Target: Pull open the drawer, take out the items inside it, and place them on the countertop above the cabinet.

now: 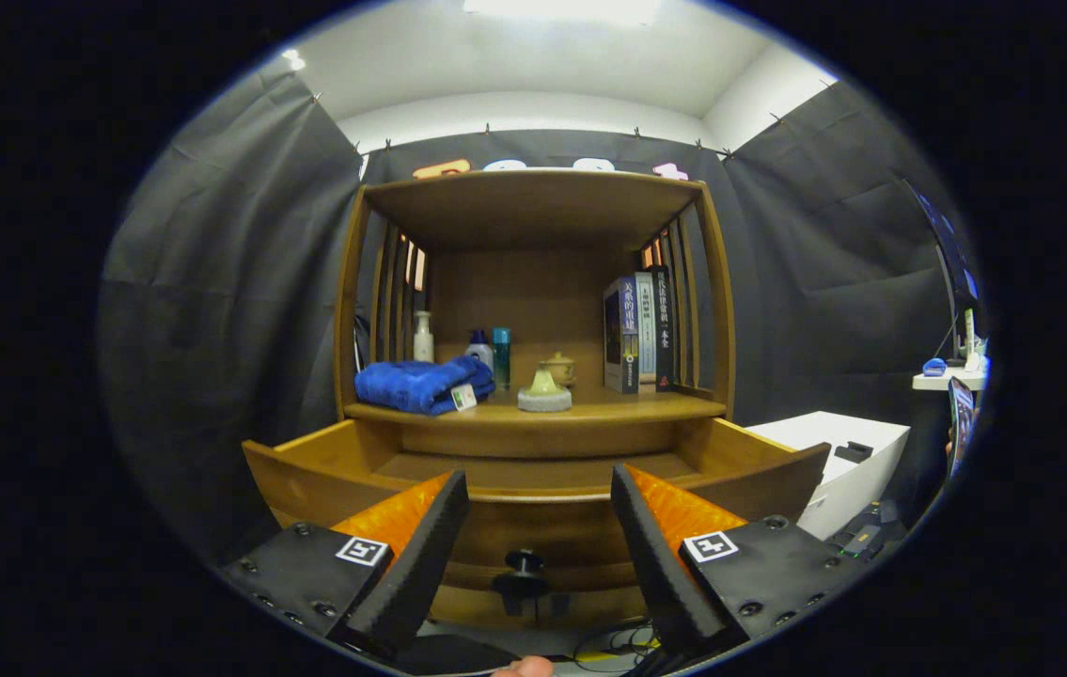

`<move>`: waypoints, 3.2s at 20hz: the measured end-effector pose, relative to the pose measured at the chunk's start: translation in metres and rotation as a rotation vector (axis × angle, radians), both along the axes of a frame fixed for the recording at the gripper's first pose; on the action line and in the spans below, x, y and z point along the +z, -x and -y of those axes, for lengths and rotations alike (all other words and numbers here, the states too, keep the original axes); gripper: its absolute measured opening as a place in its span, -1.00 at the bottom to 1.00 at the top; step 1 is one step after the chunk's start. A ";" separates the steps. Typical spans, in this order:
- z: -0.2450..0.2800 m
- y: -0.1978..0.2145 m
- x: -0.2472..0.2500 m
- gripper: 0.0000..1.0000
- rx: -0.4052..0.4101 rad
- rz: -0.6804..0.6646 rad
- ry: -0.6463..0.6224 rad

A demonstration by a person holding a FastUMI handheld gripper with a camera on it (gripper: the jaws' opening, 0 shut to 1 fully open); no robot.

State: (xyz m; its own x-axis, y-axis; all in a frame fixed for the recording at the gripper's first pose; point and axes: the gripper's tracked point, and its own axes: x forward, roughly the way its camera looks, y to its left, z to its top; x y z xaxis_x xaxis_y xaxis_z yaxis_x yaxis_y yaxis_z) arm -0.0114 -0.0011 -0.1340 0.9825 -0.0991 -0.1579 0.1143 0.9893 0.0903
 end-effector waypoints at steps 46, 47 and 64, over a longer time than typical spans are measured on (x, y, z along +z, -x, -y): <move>0.017 -0.154 -0.073 0.93 0.041 -0.125 -0.022; 0.017 -0.159 -0.073 0.93 0.041 -0.123 -0.022; 0.020 -0.199 -0.079 0.94 0.038 -0.085 -0.006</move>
State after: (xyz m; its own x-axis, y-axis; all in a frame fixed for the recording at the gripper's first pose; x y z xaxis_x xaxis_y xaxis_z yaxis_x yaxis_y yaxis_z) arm 0.1874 -0.0212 -0.2134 0.9686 -0.0608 -0.2412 0.0842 0.9926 0.0877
